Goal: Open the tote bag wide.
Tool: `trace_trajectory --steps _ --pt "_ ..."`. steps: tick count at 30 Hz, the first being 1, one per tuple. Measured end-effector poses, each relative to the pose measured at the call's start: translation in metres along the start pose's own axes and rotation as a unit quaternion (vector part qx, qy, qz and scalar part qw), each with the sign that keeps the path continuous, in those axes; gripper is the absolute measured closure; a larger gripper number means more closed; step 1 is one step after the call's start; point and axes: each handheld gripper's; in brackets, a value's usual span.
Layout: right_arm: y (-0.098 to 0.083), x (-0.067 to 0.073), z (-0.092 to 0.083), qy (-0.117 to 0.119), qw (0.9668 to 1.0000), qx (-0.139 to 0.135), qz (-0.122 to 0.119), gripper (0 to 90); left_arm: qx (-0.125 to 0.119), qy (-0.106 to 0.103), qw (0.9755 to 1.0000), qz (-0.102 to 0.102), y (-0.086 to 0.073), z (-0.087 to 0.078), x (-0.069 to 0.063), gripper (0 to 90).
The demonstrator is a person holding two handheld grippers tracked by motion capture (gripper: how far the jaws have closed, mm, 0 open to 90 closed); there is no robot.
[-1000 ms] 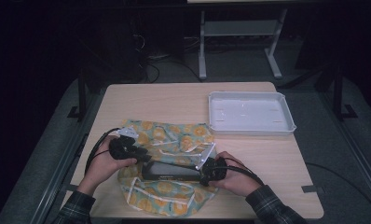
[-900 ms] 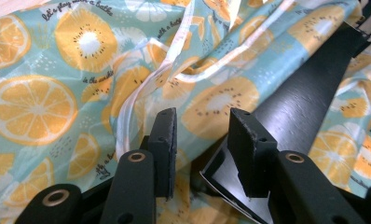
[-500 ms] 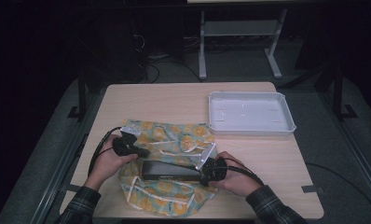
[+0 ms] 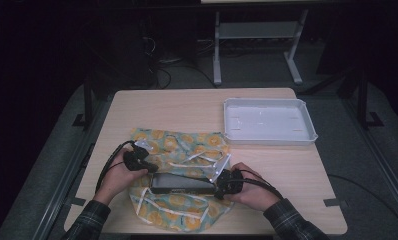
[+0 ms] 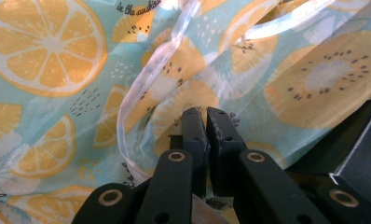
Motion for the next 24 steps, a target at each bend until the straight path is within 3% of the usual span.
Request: trace_trajectory --steps 7,14,20,24 --pt "-0.003 0.005 -0.009 0.01 0.9998 -0.014 -0.003 79.4 0.0 0.01 0.9999 0.012 -0.001 0.0 -0.002 86.8" --pt "-0.009 0.009 -0.035 0.009 0.9982 -0.059 -0.003 77.5 0.005 0.018 0.9996 0.022 -0.001 -0.001 -0.002 87.1" --pt "-0.013 0.004 -0.057 -0.012 0.9949 -0.099 0.013 74.1 0.006 0.019 0.9996 0.022 -0.001 -0.001 -0.003 86.9" --pt "-0.01 -0.003 -0.066 -0.035 0.9926 -0.113 0.026 66.2 0.007 0.02 0.9995 0.022 -0.001 -0.001 -0.003 86.9"
Point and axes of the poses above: each handheld gripper's, and its own axes: z roughly forward along the jaws, y roughly out of its top, x roughly to its left, and after that the axes turned 14 degrees about x, right-handed
